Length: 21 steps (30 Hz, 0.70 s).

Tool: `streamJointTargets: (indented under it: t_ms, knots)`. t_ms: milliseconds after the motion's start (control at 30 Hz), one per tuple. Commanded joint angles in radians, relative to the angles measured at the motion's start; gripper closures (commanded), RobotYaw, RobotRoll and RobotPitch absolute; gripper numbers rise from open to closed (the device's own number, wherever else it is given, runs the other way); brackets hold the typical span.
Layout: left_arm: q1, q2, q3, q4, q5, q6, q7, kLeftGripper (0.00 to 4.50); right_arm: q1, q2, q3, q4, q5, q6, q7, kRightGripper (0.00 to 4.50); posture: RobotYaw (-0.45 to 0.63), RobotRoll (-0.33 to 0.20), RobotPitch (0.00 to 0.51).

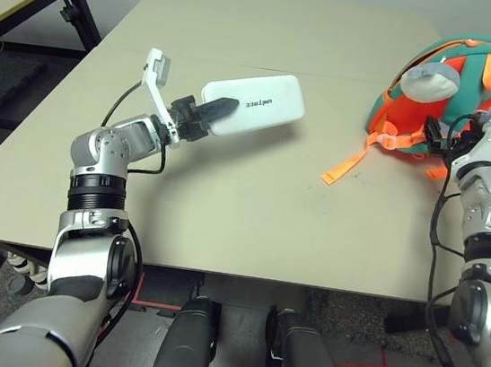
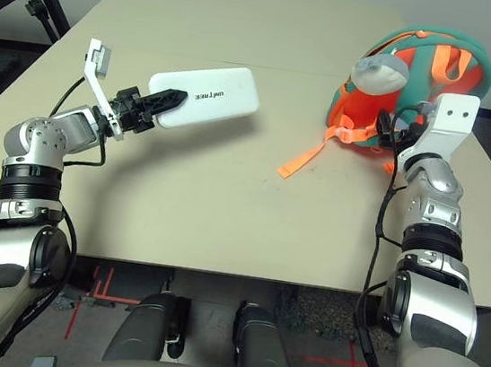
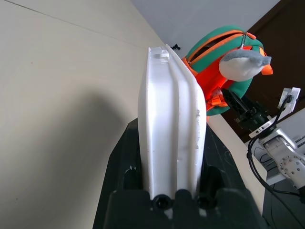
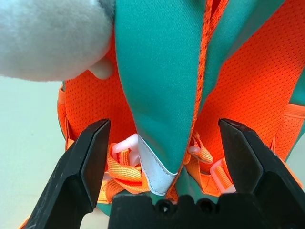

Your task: Put the pencil case into the backpack and zip it.

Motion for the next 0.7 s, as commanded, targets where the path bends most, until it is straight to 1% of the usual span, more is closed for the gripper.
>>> streamJointTargets:
  t_ms: [33, 233, 533, 667, 700]
  knots:
    - [-0.001, 0.003, -0.001, -0.038, -0.028, 0.002, 0.001, 3.24, -0.015, -0.010, 0.011, 0.021, -0.011, -0.019, 0.000, 0.00, 0.11, 0.000, 0.084]
    - [-0.001, 0.004, -0.002, -0.040, -0.027, 0.004, 0.000, 3.24, -0.032, -0.015, 0.017, 0.046, -0.017, -0.025, -0.004, 0.00, 0.11, 0.000, 0.084]
    - [0.015, 0.006, 0.005, -0.073, -0.036, 0.023, 0.014, 3.24, -0.063, -0.016, 0.024, 0.086, -0.014, -0.047, 0.007, 0.00, 0.14, 0.000, 0.091]
    - [0.022, 0.007, 0.007, -0.082, -0.043, 0.026, 0.022, 3.24, -0.066, -0.008, 0.026, 0.086, -0.011, -0.056, 0.014, 1.28, 0.14, 0.000, 0.092]
    - [0.023, 0.008, 0.007, -0.083, -0.044, 0.026, 0.024, 3.24, -0.066, -0.005, 0.026, 0.083, -0.009, -0.057, 0.018, 1.71, 0.14, 0.000, 0.092]
